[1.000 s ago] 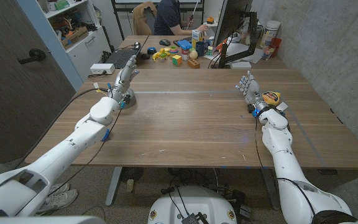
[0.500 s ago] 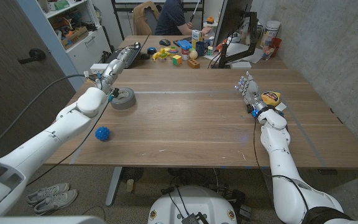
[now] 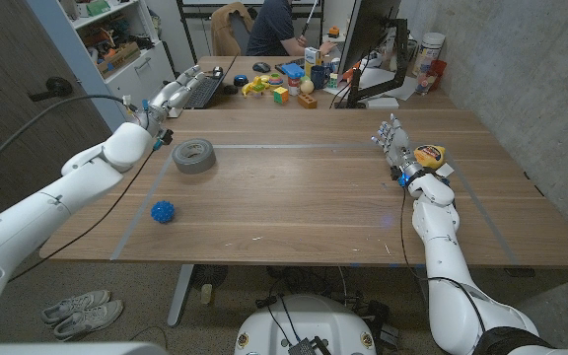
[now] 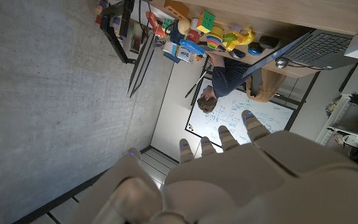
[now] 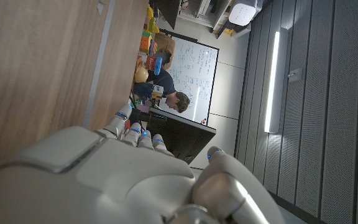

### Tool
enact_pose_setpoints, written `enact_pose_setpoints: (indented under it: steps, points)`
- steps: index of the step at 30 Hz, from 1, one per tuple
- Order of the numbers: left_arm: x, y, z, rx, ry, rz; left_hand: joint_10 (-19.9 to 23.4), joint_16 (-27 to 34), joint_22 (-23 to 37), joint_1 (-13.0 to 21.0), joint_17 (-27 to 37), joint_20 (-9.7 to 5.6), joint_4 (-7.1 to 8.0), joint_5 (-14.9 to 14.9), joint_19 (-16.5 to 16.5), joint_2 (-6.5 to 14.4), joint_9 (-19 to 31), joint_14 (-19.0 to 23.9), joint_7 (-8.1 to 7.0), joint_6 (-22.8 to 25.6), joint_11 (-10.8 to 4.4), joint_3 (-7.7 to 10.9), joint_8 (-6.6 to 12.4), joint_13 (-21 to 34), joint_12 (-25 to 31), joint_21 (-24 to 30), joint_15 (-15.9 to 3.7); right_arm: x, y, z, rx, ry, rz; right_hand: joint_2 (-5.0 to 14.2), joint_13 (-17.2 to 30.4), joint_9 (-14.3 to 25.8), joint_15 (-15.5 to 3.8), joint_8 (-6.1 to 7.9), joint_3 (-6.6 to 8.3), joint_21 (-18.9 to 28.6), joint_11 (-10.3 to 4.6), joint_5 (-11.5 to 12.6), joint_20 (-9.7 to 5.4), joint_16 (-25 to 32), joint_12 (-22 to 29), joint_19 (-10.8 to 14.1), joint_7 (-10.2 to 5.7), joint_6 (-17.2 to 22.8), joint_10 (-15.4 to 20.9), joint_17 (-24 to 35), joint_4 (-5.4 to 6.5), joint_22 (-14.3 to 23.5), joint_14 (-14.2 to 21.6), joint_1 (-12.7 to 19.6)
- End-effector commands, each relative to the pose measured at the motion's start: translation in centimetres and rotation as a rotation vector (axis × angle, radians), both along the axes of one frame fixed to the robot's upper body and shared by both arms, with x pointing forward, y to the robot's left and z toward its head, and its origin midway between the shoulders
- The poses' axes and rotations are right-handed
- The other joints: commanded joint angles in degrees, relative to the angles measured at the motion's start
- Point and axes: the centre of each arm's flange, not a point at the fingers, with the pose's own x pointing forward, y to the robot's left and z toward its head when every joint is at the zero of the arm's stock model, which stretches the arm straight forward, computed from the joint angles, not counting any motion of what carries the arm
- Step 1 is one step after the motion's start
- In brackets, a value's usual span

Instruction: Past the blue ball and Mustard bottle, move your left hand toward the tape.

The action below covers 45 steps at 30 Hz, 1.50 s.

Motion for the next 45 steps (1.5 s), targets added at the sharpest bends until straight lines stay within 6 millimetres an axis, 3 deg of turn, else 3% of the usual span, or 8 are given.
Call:
enact_pose_setpoints:
  steps: [1,5,6,12,18,24,33,45]
  points:
    - [-0.6,1.4,2.0,0.243,-0.002,0.179,-0.5,-0.1,0.1,1.2,0.2,0.52,-0.65,0.3,-0.3,-0.1,0.2,-0.7,-0.17,0.7,-0.39,0.19,0.46,0.2,0.2,-0.1,0.06,-0.2,0.1,-0.2,0.005,0.004,0.000,6.77,0.3,0.2,0.43,0.24,0.25,-0.2,0.02,0.4,-4.00,0.3,0.4,-12.7,0.22,-1.3,-0.3,0.2,0.16,0.2,-8.0,0.0]
    - [-0.5,1.5,2.4,0.347,-0.016,0.247,-0.5,-0.1,0.0,1.9,0.2,0.56,-1.24,0.4,-0.5,-0.4,0.3,-0.9,-0.18,0.8,-0.56,0.28,0.55,0.3,0.3,-0.2,0.16,-0.3,0.2,-0.2,0.004,0.003,-0.001,6.75,0.2,0.2,0.46,0.23,0.25,-0.2,0.02,0.4,-3.93,0.3,0.4,-12.7,0.25,-1.3,-0.3,0.2,0.15,0.2,-7.9,0.0]
    - [-0.4,1.5,2.5,0.362,-0.013,0.252,0.2,0.3,0.0,3.4,0.3,0.61,-2.70,0.6,-0.3,-1.7,0.4,0.0,-0.17,1.0,-0.70,0.16,0.72,0.5,0.7,0.0,0.03,-0.3,0.2,-0.2,0.003,0.003,0.000,6.74,0.2,0.2,0.46,0.23,0.25,-0.2,0.06,0.4,-3.93,0.3,0.4,-12.7,0.25,-1.3,-0.3,0.2,0.15,0.2,-7.9,0.0]
    - [-0.4,1.5,2.5,0.447,0.000,0.307,-2.6,0.2,-0.1,6.0,0.4,0.79,-5.17,1.0,-0.3,-3.7,0.8,-0.7,-0.21,0.4,0.08,-0.12,0.69,0.9,0.1,0.0,1.68,-0.4,0.3,-0.3,0.006,0.005,-0.006,6.63,0.2,0.2,0.53,0.24,0.20,-0.3,0.14,0.4,-3.83,0.3,0.4,-12.6,0.29,-1.2,-0.3,0.1,0.13,0.2,-7.9,0.0]
    - [-0.3,1.3,2.3,0.582,0.012,0.411,-7.0,-1.0,0.1,9.9,0.6,0.89,-8.28,1.7,-1.0,-5.5,1.1,-5.5,-0.23,-2.6,0.56,-0.31,0.05,1.5,0.0,0.0,4.47,-0.4,0.4,-0.3,0.010,0.004,-0.006,6.55,0.2,0.2,0.54,0.33,0.17,-0.4,0.12,0.4,-3.83,0.3,0.5,-12.4,0.33,-1.0,0.0,0.1,0.11,0.2,-7.7,0.0]
    - [0.7,1.3,1.4,0.685,0.060,0.500,-12.1,-1.0,0.3,14.1,0.9,0.91,-10.97,2.8,-0.6,-6.5,1.4,-8.8,-0.21,-8.7,2.97,-0.39,-0.92,2.3,0.2,0.4,6.75,-0.5,0.5,-0.3,0.005,0.001,-0.007,6.49,0.2,0.1,0.62,0.37,0.14,-0.5,0.16,0.4,-3.82,0.3,0.5,-12.4,0.34,-0.8,0.1,0.1,0.08,0.2,-7.6,0.1]
    - [1.8,1.2,0.4,0.715,0.006,0.565,-14.4,-0.6,0.2,16.6,1.2,1.07,-12.16,3.3,-1.9,-6.8,1.8,-10.8,-0.31,-12.3,4.77,-0.61,-0.75,2.9,0.7,0.0,9.73,-0.6,0.5,-0.5,0.009,0.009,-0.015,6.42,0.2,0.1,0.71,0.48,0.11,-0.7,0.11,0.4,-3.71,0.3,0.6,-12.1,0.42,-0.3,0.5,0.1,0.02,0.2,-7.3,0.1]
    - [4.4,2.6,-1.7,0.539,-0.044,0.521,-14.4,0.3,0.2,17.9,1.2,1.14,-12.54,3.6,-2.7,-6.9,2.0,-9.1,-0.37,-13.0,5.10,-0.78,-0.27,3.1,1.3,-0.1,10.10,-0.9,0.5,-0.2,0.003,0.009,-0.022,6.32,0.2,0.1,0.70,0.46,0.04,-1.0,0.05,0.4,-3.68,0.2,0.6,-12.0,0.32,-0.1,0.8,0.0,-0.02,0.2,-7.1,0.2]
